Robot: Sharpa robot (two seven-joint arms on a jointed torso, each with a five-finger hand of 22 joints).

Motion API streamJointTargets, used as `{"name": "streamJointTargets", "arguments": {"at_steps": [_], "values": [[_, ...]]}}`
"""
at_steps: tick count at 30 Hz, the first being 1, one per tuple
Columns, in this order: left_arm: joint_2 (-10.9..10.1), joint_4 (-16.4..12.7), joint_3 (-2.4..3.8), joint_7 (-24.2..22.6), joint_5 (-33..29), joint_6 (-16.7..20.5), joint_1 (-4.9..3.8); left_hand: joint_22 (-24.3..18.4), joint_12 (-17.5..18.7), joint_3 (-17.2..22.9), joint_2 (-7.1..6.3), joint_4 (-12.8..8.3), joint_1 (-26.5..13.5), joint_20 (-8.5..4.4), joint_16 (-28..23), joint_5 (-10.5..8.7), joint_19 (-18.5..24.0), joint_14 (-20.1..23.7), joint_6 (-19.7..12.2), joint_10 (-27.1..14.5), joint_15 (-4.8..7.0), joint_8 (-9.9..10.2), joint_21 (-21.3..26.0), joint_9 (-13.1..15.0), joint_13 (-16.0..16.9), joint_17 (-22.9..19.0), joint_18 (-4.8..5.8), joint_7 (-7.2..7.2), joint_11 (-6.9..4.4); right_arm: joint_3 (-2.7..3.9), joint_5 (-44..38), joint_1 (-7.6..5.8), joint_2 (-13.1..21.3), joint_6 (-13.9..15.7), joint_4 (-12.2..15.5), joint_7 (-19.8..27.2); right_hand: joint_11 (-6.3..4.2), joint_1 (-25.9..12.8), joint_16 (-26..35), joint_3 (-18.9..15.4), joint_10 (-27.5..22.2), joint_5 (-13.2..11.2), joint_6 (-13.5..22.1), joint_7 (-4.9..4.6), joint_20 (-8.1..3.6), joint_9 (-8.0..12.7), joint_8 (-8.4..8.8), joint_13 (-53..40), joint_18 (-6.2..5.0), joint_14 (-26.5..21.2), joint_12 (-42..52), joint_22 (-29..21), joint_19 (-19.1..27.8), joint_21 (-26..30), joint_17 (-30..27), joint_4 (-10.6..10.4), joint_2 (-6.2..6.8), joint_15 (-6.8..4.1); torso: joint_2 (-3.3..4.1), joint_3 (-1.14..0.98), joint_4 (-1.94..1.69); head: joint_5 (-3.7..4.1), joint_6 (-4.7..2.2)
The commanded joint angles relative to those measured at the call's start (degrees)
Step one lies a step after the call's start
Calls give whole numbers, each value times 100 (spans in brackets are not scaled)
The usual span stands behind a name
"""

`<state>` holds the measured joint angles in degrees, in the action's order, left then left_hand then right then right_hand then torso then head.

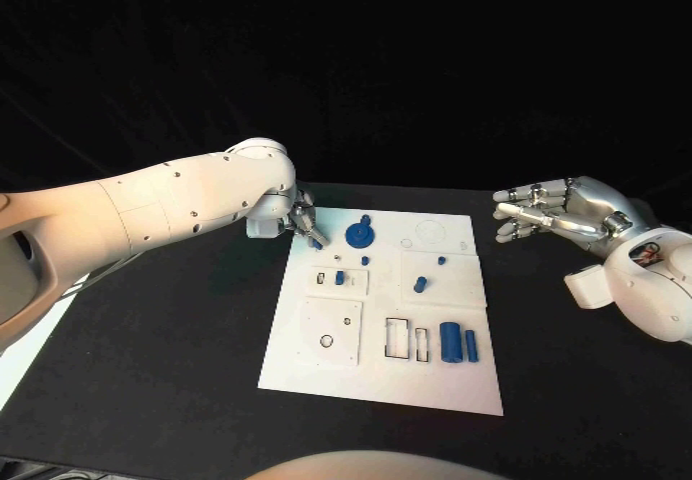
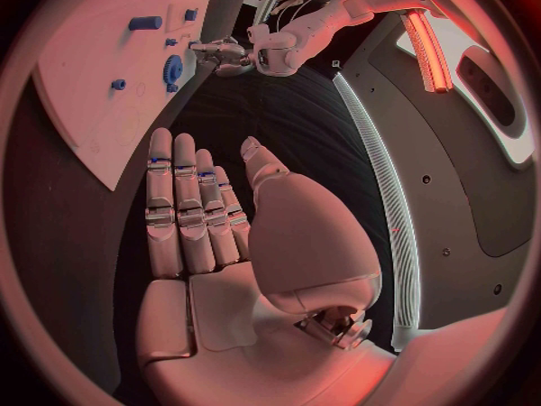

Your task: Assemble the parts on the task board

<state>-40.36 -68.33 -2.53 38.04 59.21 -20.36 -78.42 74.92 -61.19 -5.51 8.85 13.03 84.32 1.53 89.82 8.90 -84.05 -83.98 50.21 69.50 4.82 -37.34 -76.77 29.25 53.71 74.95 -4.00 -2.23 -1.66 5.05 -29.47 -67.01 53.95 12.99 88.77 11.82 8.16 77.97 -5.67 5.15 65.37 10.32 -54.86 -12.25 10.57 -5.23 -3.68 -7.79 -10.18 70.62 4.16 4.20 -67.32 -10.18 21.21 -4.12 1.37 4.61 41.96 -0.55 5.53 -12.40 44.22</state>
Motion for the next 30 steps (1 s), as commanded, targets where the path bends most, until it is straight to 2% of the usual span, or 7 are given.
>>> {"name": "streamJointTargets", "arguments": {"at_steps": [1,4,5,7,12,20,30], "values": [[-8,-26,-4,-70,-93,22,5,201,101,548,-54,-100,431,-38,18,-26,16,-602,-48,-33,-4,26,-25,15,-55,1505,54,-59,12,1,-5,4,-6,-90,-1,6,12,26,27,-12,-35,21,31,-3,9,9,-3,6,-37,12,22,-5,-16,37,-9,20,-50,17,-1,-3,-2,-1,8],[-52,-94,-3,-166,-129,168,6,221,117,1064,-300,-14,512,-10,18,-12,20,-602,-35,14,-9,25,-30,33,-44,1505,57,-50,15,1,-5,4,-8,-96,-4,3,12,26,27,-12,-35,21,31,-3,9,9,-3,6,-37,12,22,-5,-16,37,-9,20,-50,17,-4,-3,1,-4,7],[-73,-129,-2,-199,-143,228,7,237,130,1595,-592,202,398,-26,18,-34,24,-602,-25,61,-46,16,-28,58,-37,1505,45,-91,39,1,-5,4,-8,-98,-5,3,12,26,27,-12,-35,21,31,-3,9,9,-3,6,-37,12,22,-5,-16,37,-9,20,-50,17,-4,-3,1,-4,7],[-122,-213,1,-256,-182,343,8,252,130,2265,-926,354,279,-3,18,-47,27,-602,-7,103,-33,-26,-23,108,-22,1505,52,-106,32,1,-5,4,-8,-101,-8,0,12,26,27,-12,-35,21,31,-3,9,9,-3,6,-37,12,22,-5,-16,37,-9,20,-50,17,-5,-2,-2,-1,9],[-270,-472,7,-320,-266,566,11,293,98,3396,-1444,266,-68,-2,18,-76,18,-602,-8,179,-50,-142,-24,235,34,1505,49,-50,26,1,-5,5,-10,-110,-12,-4,13,27,29,-16,-38,23,32,-4,9,9,-3,10,-37,12,24,-8,-18,44,-10,25,-50,17,-8,-3,-3,-7,12],[-601,-1049,12,-262,-277,849,17,337,52,4085,-1688,72,-523,9,18,-98,0,-602,0,260,-13,-252,-28,354,104,1505,60,-45,28,0,-5,6,-15,-125,-18,-13,13,27,29,-16,-38,23,32,-4,9,9,-3,10,-37,12,24,-8,-18,44,-10,25,-50,17,-12,-8,-7,-40,7],[-1014,-1694,-1,-138,-239,1124,179,366,13,4166,-1732,20,-609,6,18,-108,-15,-602,12,299,-9,-272,-51,374,151,1505,67,-38,22,-4,-5,7,-16,-128,-34,-22,14,24,30,-20,-39,24,33,-5,9,9,-3,11,-36,12,25,-9,-19,47,-10,26,-50,18,-11,-6,-14,-62,27]]}}
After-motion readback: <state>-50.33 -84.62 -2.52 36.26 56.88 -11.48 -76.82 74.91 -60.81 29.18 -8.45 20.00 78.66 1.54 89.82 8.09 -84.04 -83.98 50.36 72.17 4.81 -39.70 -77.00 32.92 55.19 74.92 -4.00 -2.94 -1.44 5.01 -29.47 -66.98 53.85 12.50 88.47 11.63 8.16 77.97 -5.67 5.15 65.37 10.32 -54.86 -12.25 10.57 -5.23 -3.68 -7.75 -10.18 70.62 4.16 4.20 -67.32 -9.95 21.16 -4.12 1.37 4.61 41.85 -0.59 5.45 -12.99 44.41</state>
